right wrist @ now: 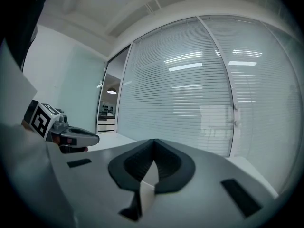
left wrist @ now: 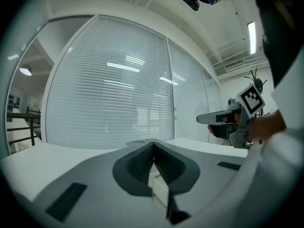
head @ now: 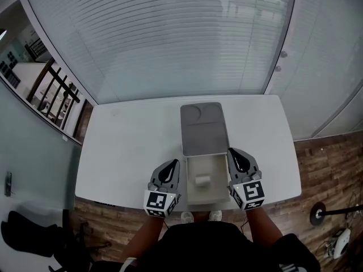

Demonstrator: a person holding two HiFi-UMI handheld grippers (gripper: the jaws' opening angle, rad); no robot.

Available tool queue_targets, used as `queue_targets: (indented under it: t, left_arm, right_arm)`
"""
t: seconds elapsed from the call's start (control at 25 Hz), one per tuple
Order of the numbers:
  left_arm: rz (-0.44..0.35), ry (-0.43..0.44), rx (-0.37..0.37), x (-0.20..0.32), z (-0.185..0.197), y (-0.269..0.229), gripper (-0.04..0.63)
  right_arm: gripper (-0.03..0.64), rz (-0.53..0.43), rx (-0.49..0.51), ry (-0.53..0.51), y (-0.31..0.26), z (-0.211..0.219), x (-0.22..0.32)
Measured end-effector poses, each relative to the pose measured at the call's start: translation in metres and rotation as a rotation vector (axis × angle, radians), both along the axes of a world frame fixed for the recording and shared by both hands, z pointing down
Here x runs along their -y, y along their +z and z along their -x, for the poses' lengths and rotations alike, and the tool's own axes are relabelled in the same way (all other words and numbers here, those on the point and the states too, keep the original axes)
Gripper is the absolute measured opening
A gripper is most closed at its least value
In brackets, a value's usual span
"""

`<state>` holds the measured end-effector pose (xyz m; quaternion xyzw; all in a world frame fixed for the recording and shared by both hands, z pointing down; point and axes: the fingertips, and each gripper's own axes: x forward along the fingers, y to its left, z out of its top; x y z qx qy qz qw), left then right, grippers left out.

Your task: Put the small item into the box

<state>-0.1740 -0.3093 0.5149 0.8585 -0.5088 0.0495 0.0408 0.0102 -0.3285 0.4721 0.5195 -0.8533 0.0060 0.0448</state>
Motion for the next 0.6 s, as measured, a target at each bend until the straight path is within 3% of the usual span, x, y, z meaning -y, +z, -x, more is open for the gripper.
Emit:
queue_targets:
  t: [0.6]
  left_arm:
    - [0.002, -0.006, 0.002, 0.0008, -0.0019, 0.0058, 0.012]
  right_arm:
    - [0.003, -0.023, -0.049, 0.002, 0.0017, -0.0038, 0.0021]
